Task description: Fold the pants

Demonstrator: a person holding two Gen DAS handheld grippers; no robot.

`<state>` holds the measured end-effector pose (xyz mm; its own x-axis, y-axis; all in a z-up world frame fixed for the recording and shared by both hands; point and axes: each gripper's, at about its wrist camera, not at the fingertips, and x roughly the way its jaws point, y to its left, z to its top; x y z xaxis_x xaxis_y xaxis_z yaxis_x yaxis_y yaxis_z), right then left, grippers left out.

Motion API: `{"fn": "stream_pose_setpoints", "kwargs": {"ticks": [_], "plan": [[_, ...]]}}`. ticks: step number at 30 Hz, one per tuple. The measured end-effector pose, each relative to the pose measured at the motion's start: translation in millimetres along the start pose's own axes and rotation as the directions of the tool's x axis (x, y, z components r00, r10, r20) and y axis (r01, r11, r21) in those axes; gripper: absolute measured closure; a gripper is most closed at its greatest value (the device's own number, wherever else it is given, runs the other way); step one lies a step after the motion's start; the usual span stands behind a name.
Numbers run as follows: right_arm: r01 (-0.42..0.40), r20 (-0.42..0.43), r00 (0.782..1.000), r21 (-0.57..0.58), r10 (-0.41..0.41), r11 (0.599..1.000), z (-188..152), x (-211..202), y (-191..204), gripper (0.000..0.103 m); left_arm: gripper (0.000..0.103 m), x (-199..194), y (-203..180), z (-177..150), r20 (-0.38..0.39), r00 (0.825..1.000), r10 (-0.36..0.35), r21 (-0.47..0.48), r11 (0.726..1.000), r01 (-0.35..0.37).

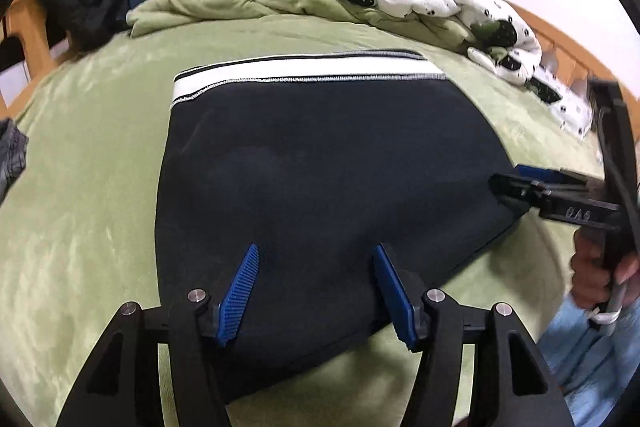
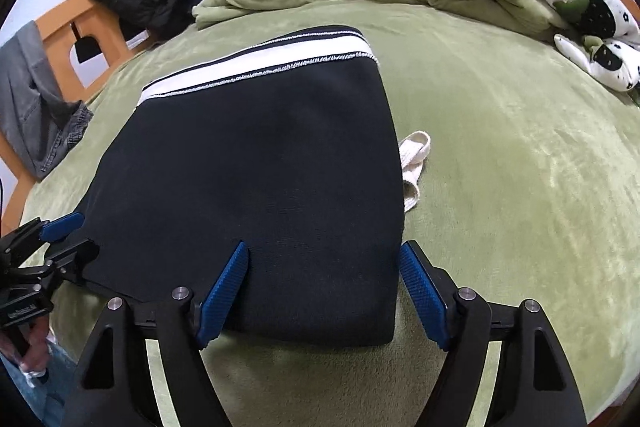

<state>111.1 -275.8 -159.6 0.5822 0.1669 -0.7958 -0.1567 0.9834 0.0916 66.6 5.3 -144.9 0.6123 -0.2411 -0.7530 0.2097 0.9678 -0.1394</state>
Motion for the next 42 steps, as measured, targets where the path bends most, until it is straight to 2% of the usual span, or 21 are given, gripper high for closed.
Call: {"fn": "stream_pose_setpoints", "kwargs": {"ticks": [2,4,6,11,13,14,16,17,18,19,21,24,29,31,33,34,36,37,39,40,42], "plan": [[0.043,0.024,0.999,-0.020,-0.043,0.999,6,-11,8,0.039,0.046,-5,7,3,0.006,1.000,-0.022,-0.042,0.999,0.022],[0.081,0.075,0.994,-0.032,-0.079,0.996,13,-24,14,0.043,0.046,-12,10,9,0.009,1.000,-0.021,-0.068,0.997,0.022],[0.107,0.128,0.986,-0.004,-0.106,0.994,22,-40,18,0.043,0.046,-18,7,15,0.020,1.000,-0.004,-0.072,0.997,0.005],[0.036,0.184,0.982,0.090,-0.052,0.995,56,-81,27,0.043,0.046,-51,9,43,0.074,0.996,0.053,-0.120,0.992,-0.043],[0.015,0.221,0.975,0.078,-0.032,0.997,71,-95,36,0.043,0.047,-65,12,57,0.081,0.996,0.044,-0.161,0.987,-0.030],[0.005,0.247,0.969,0.062,-0.020,0.998,78,-101,40,0.043,0.047,-75,13,63,0.101,0.995,0.006,-0.176,0.984,0.012],[0.021,0.312,0.950,0.015,-0.024,1.000,87,-108,46,0.042,0.047,-90,13,66,0.161,0.986,-0.040,-0.146,0.987,0.064],[0.052,0.342,0.939,-0.010,-0.045,0.999,88,-106,49,0.041,0.047,-92,13,65,0.200,0.979,-0.025,-0.115,0.992,0.049],[0.084,0.348,0.935,-0.023,-0.071,0.996,90,-100,50,0.040,0.047,-92,13,63,0.227,0.974,0.018,-0.088,0.996,0.002],[0.112,0.340,0.936,-0.036,-0.093,0.993,90,-93,52,0.040,0.047,-86,12,66,0.220,0.974,0.058,-0.073,0.996,-0.043],[0.128,0.324,0.941,-0.072,-0.098,0.989,94,-81,54,0.040,0.047,-72,12,78,0.184,0.979,0.088,-0.046,0.996,-0.081],[0.133,0.330,0.940,-0.113,-0.089,0.985,108,-66,55,0.040,0.047,-55,17,103,0.173,0.981,0.088,-0.057,0.995,-0.079],[0.067,0.271,0.962,-0.127,-0.030,0.990,140,-32,44,0.040,0.045,-10,29,145,0.159,0.983,0.094,-0.072,0.994,-0.084],[0.075,0.260,0.965,-0.118,-0.043,0.990,143,-15,37,0.040,0.046,13,40,144,0.138,0.986,0.089,-0.109,0.991,-0.074],[0.058,0.216,0.976,-0.076,-0.041,0.995,141,9,27,0.040,0.046,42,48,138,0.057,0.994,0.097,-0.146,0.985,-0.088],[0.041,0.179,0.983,-0.049,-0.032,0.998,142,23,23,0.041,0.046,55,49,138,0.014,0.995,0.094,-0.142,0.986,-0.091],[0.003,0.150,0.989,-0.018,0.000,1.000,145,42,22,0.048,0.046,71,50,137,-0.019,0.996,0.092,-0.131,0.987,-0.094],[-0.010,0.147,0.989,-0.009,0.011,1.000,146,48,22,0.053,0.046,77,48,136,-0.026,0.994,0.105,-0.121,0.987,-0.107],[-0.027,0.130,0.991,0.013,0.025,1.000,148,66,24,0.056,0.046,90,43,135,-0.045,0.988,0.144,-0.078,0.986,-0.148],[-0.019,0.107,0.994,0.011,0.018,1.000,148,78,27,0.058,0.046,96,41,134,-0.055,0.986,0.159,-0.057,0.985,-0.162],[0.060,0.077,0.995,-0.025,-0.058,0.998,146,99,37,0.059,0.045,105,40,133,-0.069,0.983,0.173,-0.036,0.984,-0.176]]}}
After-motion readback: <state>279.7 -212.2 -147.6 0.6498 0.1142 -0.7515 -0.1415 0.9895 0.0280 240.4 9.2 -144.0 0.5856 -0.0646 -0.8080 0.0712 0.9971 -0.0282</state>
